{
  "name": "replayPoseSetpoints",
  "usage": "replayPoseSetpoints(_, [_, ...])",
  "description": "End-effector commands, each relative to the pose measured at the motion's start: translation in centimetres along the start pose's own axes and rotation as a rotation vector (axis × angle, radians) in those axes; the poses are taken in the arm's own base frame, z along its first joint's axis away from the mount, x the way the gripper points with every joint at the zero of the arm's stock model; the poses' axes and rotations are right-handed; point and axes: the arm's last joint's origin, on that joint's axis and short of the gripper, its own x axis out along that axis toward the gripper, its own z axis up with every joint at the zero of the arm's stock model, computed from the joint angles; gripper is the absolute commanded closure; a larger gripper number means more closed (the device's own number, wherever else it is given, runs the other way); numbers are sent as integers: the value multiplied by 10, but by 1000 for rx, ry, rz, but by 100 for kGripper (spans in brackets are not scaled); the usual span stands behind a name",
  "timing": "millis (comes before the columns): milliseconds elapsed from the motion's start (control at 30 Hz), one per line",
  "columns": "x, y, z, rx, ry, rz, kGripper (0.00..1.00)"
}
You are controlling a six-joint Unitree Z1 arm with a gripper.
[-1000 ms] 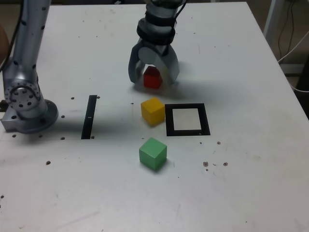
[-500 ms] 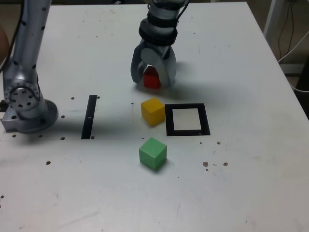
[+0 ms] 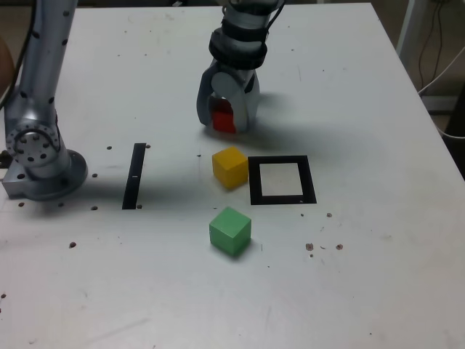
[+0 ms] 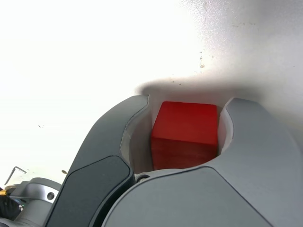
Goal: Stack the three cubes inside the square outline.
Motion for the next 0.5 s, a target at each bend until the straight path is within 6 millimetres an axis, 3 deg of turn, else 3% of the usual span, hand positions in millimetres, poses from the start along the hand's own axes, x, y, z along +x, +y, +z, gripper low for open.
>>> replayPoseSetpoints(0, [-2,-1,0,-2,-4,3,64])
replayPoseSetpoints(200, [-16,-5,-1,-14,-13,15,64])
replayPoseSetpoints(467, [-56,-25,12,-58,-23,42,64])
